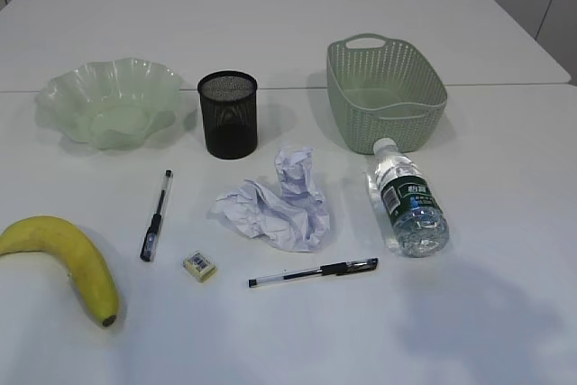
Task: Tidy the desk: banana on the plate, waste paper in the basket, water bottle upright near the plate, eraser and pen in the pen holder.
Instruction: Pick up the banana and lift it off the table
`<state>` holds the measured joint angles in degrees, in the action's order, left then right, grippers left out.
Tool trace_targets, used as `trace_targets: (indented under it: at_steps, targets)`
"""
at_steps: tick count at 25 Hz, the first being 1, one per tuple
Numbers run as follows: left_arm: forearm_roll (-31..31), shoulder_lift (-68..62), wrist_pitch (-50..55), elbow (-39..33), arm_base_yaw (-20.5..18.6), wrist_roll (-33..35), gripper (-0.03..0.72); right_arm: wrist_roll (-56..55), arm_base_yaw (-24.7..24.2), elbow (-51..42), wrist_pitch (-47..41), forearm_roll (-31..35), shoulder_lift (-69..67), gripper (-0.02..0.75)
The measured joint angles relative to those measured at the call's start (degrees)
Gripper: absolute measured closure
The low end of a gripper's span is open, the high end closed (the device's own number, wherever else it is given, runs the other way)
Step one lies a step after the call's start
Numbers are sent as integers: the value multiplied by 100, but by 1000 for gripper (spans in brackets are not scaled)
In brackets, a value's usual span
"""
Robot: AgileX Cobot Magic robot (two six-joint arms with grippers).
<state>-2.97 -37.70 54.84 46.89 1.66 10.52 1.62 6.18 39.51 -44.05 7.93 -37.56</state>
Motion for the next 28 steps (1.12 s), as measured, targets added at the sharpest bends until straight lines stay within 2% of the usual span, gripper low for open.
trace_targets:
  at_steps: [6, 11, 19, 22, 26, 28]
  targets:
    - [-803, -489, -497, 0, 0, 25, 371, 61, 0, 136, -73, 11, -150, 151]
    - [-1573, -1336, -476, 0, 0, -883, 391, 71, 0, 136, -87, 19, -150, 151]
    - [-1837, -2812, -1029, 0, 0, -1510, 239, 71, 0, 171, -96, 187, -191, 154]
    - [-1961, -3360, -1258, 0, 0, -1686, 230, 71, 0, 219, -148, 265, -369, 173]
    - [-2469, -3969, -1485, 0, 0, -1807, 228, 71, 0, 241, -214, 325, -644, 178]
    - [-2587, -4193, -1668, 0, 0, -2138, 252, 71, 0, 241, -227, 394, -745, 180]
